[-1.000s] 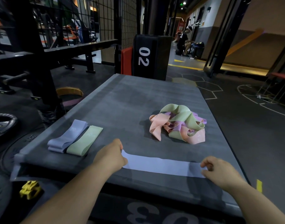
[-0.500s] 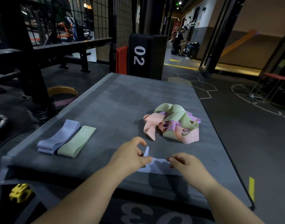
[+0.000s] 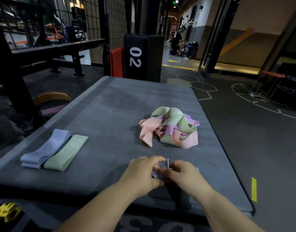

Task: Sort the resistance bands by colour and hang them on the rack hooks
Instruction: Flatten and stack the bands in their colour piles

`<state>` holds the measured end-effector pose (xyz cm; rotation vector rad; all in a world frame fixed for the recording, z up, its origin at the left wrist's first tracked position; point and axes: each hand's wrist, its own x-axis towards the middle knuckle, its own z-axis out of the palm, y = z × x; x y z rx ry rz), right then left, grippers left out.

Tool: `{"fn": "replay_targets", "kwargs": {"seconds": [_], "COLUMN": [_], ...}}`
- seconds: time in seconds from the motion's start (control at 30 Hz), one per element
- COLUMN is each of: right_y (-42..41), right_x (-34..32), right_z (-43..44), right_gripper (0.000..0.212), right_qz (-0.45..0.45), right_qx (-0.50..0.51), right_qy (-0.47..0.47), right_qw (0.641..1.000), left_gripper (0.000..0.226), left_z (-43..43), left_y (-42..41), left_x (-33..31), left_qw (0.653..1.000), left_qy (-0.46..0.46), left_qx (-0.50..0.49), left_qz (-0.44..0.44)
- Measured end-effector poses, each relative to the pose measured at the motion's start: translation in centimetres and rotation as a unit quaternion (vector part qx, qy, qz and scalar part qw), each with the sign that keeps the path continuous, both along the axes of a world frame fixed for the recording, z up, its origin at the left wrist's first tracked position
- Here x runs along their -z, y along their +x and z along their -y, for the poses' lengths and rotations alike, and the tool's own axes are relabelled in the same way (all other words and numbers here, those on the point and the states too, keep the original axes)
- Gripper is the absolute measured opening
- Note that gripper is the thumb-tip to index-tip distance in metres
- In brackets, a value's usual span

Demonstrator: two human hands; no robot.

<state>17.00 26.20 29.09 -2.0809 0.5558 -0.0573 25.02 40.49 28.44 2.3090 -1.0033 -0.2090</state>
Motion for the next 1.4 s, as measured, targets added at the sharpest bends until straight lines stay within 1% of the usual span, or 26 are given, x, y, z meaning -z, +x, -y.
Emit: {"fn": "replay_targets", "kwargs": {"seconds": [0.07,0.13,0.2,0.23,0.3,0.37,0.47,0.6,0.7,0.77,0.93,1.1,1.2,1.33,1.4], "right_y": [0.1,0.1,-0.1,-0.2,-0.4,-0.6,-1.1,-1.3,-1.5,-1.6,-1.6,-1.4,-1.3,-1.2,-1.1], "right_x": [0.2,0.2,-0.1,-0.4,-0.7,-0.9,-1.4,-1.8,-2.0,-2.1,-1.1,-0.4,-0.1,0.4,0.6], "right_z": [0.5,0.9,1.4,1.6,2.3,3.1,4.2,5.3,5.7,5.9,5.4,5.4,5.5,5.4,5.3], "right_gripper": [0.024,0.023,0.023,0.021,0.014,0.012,0.011,0.007,0.012,0.011,0.005,0.01,0.011,0.01,0.012], "right_qz": [-0.001,0.003,0.011,0.012,0.005,-0.003,-0.002,-0.003,0.0,-0.006,-0.044,-0.064,-0.085,-0.115,-0.12], "right_qx": [0.009,0.024,0.035,0.04,0.049,0.061,0.074,0.095,0.11,0.115,0.1,0.115,0.106,0.091,0.087], "right_qy": [-0.031,-0.017,0.01,0.025,0.053,0.073,0.113,0.137,0.149,0.148,0.092,0.019,-0.019,-0.094,-0.112], "right_qw": [0.999,1.0,0.999,0.999,0.997,0.996,0.991,0.986,0.983,0.982,0.99,0.991,0.991,0.985,0.983], "left_gripper": [0.064,0.075,0.088,0.089,0.084,0.075,0.068,0.062,0.059,0.058,0.049,0.04,0.035,0.033,0.033], "left_z": [0.2,0.2,0.0,-0.2,-0.3,-0.3,-0.4,-0.9,-1.3,-1.6,-2.2,-2.7,-2.8,-2.9,-2.8], "left_y": [0.0,0.2,0.6,0.9,1.3,1.4,1.6,1.6,1.5,1.4,1.5,1.6,1.7,1.9,2.0], "left_x": [0.1,0.5,1.1,1.3,1.6,1.6,1.5,1.0,0.7,0.6,0.8,0.7,0.8,1.0,1.0], "left_qw": [0.999,0.997,0.996,0.997,0.997,0.998,0.998,0.998,0.997,0.997,0.997,0.997,0.995,0.995,0.994], "left_qy": [-0.005,0.01,0.042,0.054,0.059,0.058,0.056,0.054,0.055,0.062,0.074,0.076,0.091,0.096,0.099], "left_qx": [0.0,-0.019,-0.036,-0.038,-0.034,-0.026,-0.01,0.006,0.01,0.009,0.008,-0.002,0.018,0.023,0.025], "left_qz": [0.039,0.073,0.065,0.051,0.021,0.011,0.023,0.038,0.056,0.054,0.027,0.002,0.026,0.029,0.031]}}
